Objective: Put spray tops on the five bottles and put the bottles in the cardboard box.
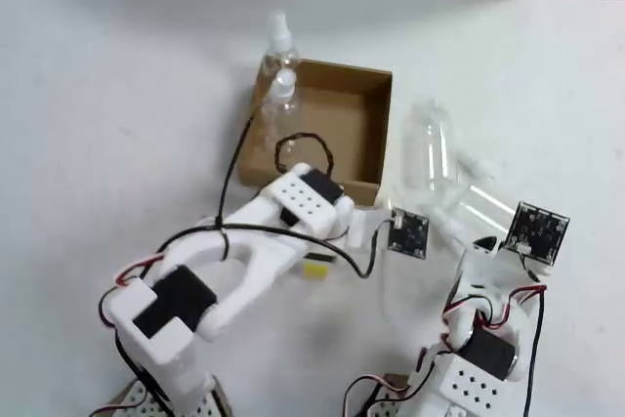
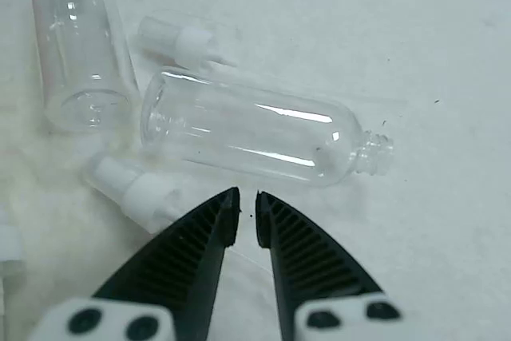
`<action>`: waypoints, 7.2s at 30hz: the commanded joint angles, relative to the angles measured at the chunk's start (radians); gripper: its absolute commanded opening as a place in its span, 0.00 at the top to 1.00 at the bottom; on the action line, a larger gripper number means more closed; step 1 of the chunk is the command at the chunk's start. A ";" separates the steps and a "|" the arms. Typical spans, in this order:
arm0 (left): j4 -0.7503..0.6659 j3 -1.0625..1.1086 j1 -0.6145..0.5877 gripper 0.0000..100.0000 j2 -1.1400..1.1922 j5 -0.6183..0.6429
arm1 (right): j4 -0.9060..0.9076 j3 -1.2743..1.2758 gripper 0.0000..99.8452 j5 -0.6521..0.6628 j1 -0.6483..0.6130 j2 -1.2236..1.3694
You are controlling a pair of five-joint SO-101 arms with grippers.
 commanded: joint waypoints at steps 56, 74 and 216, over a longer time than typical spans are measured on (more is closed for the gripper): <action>-0.334 0.779 -0.906 0.92 -0.875 0.672 | 0.338 -0.928 0.99 0.012 -0.263 1.030; -0.348 0.784 -0.905 0.92 -0.874 0.671 | 0.223 -0.994 0.88 -0.048 -0.622 1.406; -0.631 1.320 -0.242 0.92 -2.051 1.088 | -0.464 -1.157 0.98 -0.434 -1.017 0.763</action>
